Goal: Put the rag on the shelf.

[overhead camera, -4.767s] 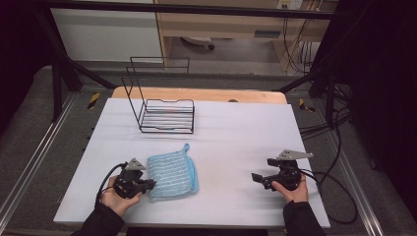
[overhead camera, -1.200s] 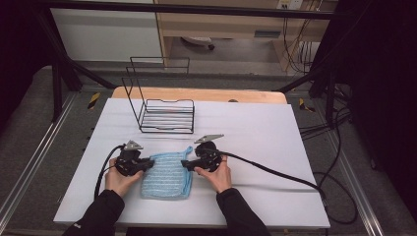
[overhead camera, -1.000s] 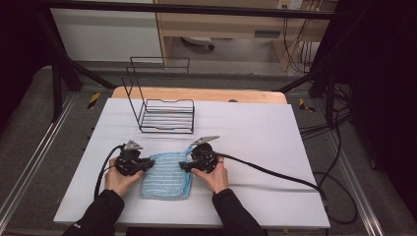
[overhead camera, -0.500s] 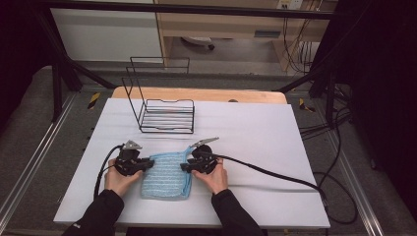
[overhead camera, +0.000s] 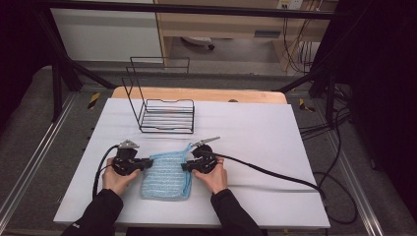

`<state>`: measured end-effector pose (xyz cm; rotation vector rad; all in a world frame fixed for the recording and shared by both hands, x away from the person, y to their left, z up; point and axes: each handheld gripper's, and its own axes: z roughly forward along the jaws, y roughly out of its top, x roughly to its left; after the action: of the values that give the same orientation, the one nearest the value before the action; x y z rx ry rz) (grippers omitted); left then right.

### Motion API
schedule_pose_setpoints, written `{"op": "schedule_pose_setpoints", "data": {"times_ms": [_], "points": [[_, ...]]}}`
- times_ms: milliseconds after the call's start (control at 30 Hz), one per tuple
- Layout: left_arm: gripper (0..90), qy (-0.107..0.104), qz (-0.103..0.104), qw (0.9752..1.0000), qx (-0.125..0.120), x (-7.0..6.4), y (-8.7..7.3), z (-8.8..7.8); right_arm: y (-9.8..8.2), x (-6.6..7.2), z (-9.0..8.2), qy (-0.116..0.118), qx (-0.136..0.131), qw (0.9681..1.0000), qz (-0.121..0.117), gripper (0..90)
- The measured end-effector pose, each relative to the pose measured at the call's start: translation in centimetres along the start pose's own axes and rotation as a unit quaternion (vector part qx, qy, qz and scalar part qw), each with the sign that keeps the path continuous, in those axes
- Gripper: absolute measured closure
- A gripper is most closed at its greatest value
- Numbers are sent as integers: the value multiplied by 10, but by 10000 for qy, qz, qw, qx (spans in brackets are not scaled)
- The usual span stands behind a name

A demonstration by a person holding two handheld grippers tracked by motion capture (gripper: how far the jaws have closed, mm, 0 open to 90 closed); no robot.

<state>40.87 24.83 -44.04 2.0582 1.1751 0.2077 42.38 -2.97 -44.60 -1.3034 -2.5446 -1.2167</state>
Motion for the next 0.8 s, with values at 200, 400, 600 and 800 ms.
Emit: {"op": "schedule_pose_setpoints", "data": {"times_ms": [200, 400, 600, 800], "points": [[841, -162, -44, 9997, -182, 1, 1, -9, 0, 2, -3, 30, 2, 10000, 3, 763], [845, -235, -54, 9990, -368, -2, 2, -18, 0, 7, -11, 46, -145, 9998, -105, 765], [848, -308, -13, 9976, -627, -6, 5, -31, 1, 12, -20, 92, -376, 9989, -256, 768], [849, -298, 85, 9958, -861, -13, 9, -44, 3, 17, -30, 76, -662, 9971, -379, 770]]}}
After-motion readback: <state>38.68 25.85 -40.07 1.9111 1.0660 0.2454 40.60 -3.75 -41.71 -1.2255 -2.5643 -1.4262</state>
